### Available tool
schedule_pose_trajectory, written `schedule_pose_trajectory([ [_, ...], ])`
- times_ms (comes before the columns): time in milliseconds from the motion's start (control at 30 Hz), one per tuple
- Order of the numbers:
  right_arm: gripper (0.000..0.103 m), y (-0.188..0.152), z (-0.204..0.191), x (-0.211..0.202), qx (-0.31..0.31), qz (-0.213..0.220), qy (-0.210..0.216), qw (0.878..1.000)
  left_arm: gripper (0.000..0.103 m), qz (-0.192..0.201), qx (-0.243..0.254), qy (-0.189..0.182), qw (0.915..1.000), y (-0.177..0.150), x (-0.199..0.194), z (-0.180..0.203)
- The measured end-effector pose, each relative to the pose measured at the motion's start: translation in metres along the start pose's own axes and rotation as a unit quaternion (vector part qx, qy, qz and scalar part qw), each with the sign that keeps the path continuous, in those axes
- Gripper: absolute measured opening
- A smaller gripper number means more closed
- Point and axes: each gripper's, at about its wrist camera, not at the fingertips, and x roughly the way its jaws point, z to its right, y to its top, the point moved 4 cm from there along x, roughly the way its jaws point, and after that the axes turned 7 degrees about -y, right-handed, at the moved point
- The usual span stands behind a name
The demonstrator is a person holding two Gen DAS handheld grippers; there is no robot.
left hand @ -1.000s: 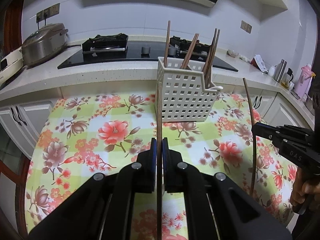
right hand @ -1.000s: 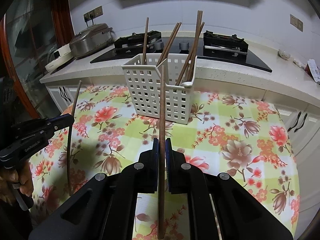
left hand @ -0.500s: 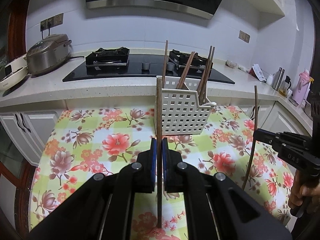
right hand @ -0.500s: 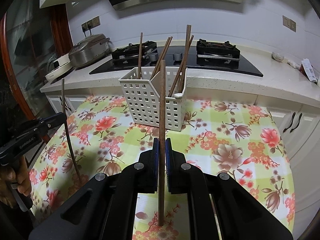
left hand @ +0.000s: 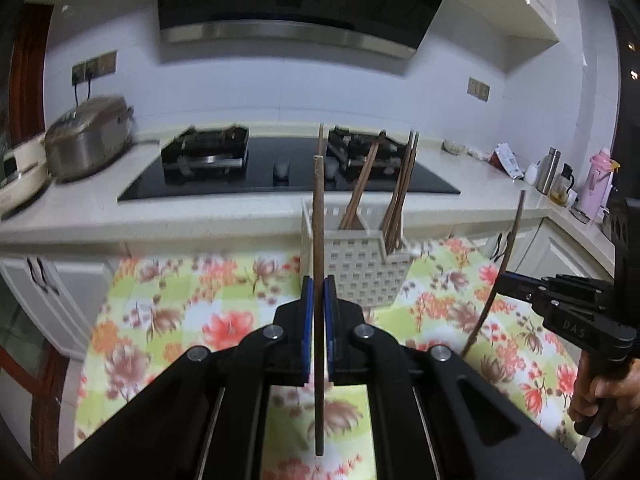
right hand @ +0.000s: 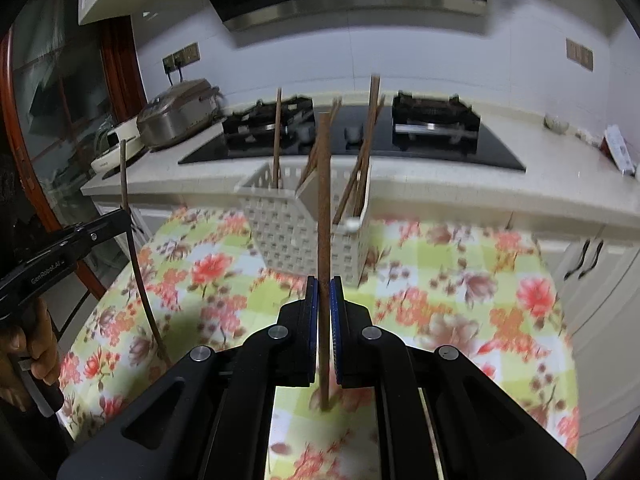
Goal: Organize utensils
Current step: 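Lift both brown chopsticks upright and carry them above the white caddy, then lower both chopsticks into the caddy and open both grippers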
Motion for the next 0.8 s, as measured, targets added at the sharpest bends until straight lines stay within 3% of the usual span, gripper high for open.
schedule_pose_trajectory([
  [500, 0.008, 0.120, 0.006, -0.013, -0.017, 0.063, 0.001, 0.998, 0.005, 0.063, 0.049, -0.016, 0.9967, 0.135, 0.011, 0.014],
  [800, 0.008, 0.160, 0.003, 0.007, -0.012, 0.075, -0.002, 0.997, 0.005, 0.080, 0.050, -0.018, 0.9953, 0.183, 0.044, 0.018],
])
